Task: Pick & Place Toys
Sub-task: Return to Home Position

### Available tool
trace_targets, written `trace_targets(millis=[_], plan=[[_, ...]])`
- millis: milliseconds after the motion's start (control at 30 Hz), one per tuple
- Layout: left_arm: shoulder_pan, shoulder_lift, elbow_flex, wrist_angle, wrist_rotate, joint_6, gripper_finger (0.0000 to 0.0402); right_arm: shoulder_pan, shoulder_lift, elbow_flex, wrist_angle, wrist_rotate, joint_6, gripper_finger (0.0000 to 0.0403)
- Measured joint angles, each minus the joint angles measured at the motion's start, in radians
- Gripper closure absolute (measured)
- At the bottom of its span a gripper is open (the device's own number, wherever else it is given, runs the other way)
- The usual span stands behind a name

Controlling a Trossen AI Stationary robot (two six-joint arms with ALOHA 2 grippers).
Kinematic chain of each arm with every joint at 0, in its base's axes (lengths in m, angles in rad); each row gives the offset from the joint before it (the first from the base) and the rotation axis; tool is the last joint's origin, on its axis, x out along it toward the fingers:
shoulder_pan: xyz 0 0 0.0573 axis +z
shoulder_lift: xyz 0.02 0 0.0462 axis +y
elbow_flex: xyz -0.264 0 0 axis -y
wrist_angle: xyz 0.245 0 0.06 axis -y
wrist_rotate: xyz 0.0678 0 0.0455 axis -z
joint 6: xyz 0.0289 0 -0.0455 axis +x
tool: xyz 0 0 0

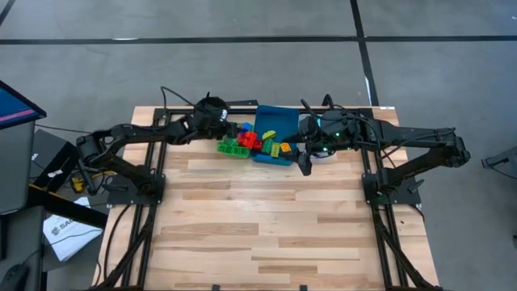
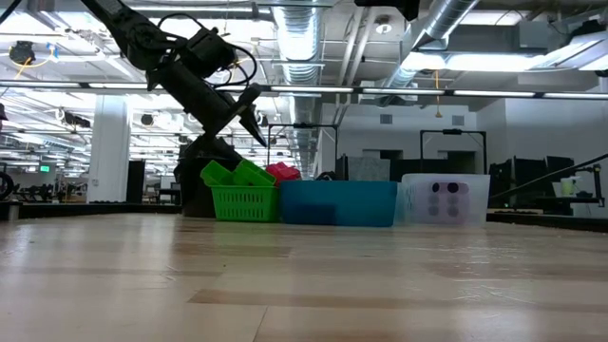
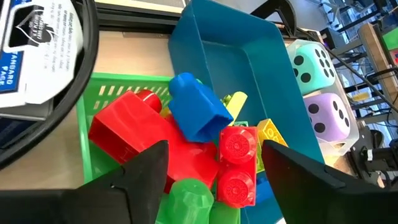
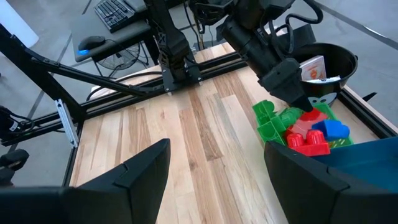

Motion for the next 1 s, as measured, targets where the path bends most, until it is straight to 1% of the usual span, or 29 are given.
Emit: trace_targets(millis=[67, 167, 467, 567, 667, 767, 867, 933, 1000], plan=[[-0.006, 0.0, 0.0, 0.0, 0.0, 0.0, 0.0149, 0.0, 0.0, 0.0, 0.0, 0.0, 0.0, 0.0148], [-0.015, 0.0, 0.0, 0.0, 0.0, 0.0, 0.016, 0.0, 0.0, 0.0, 0.0, 0.0, 0.0, 0.0148], [-0.022, -0.001, 0.0, 0.0, 0.002, 0.0, 0.021, 0.0, 0.0, 0.0, 0.004, 0.0, -0.001, 0.0148], [-0.022, -0.04, -0.001, -0.001, 0.037, 0.002, 0.023, 0.0, 0.0, 0.0, 0.007, -0.001, -0.002, 0.0148], [-0.038, -0.133, -0.001, -0.004, 0.096, 0.074, 0.0262, 0.0, -0.011, 0.0, 0.0, -0.035, -0.016, 0.0148], [-0.086, -0.275, -0.001, -0.037, 0.133, 0.194, 0.0305, 0.0, -0.037, 0.002, -0.018, -0.105, -0.023, 0.0148], [-0.161, -0.43, 0.0, -0.133, 0.131, 0.32, 0.0354, 0.001, -0.079, 0.002, -0.078, -0.111, 0.016, 0.0148], [-0.218, -0.527, 0.0, -0.195, 0.114, 0.365, 0.0384, 0.004, -0.125, -0.011, -0.125, -0.108, 0.054, 0.0148], [-0.27, -0.617, 0.001, -0.267, 0.091, 0.372, 0.0396, 0.021, -0.172, -0.032, -0.133, -0.08, 0.093, 0.0148]])
